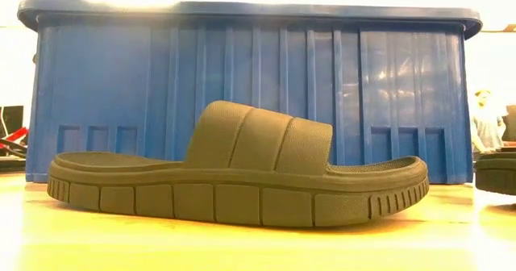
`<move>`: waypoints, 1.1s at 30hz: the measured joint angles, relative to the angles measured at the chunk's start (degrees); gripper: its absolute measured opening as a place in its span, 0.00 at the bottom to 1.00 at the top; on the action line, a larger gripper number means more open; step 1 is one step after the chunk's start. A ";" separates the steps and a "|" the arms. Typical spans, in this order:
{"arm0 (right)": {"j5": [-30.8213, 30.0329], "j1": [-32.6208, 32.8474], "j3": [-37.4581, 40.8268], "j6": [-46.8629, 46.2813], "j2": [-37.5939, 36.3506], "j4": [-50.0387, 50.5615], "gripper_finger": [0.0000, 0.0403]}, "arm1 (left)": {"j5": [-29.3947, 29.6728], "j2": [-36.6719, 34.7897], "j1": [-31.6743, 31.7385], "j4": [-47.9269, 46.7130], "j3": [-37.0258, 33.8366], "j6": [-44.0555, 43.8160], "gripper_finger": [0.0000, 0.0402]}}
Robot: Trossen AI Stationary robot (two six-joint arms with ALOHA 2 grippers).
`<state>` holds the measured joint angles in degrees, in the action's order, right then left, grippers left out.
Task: Pick and place slides into bin
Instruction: Put the pink slipper into the blue bin
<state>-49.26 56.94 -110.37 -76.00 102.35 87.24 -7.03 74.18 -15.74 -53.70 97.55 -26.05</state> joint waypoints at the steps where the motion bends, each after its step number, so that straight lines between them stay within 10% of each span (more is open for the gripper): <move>1: -0.49 -0.19 -0.40 0.01 0.00 0.68 0.21 | -0.09 0.26 1.15 -0.83 0.49 1.32 0.00; 12: -1.98 -6.28 -3.41 12.45 -0.04 2.83 0.03 | -14.23 6.30 13.45 -3.42 6.63 13.47 0.00; 33: -4.95 -15.31 -11.41 28.06 -0.07 2.78 0.02 | -16.78 18.75 31.00 -14.67 21.64 39.44 0.00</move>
<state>-54.22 41.63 -121.78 -47.94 102.28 90.02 -23.81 92.94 15.26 -68.38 119.19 13.39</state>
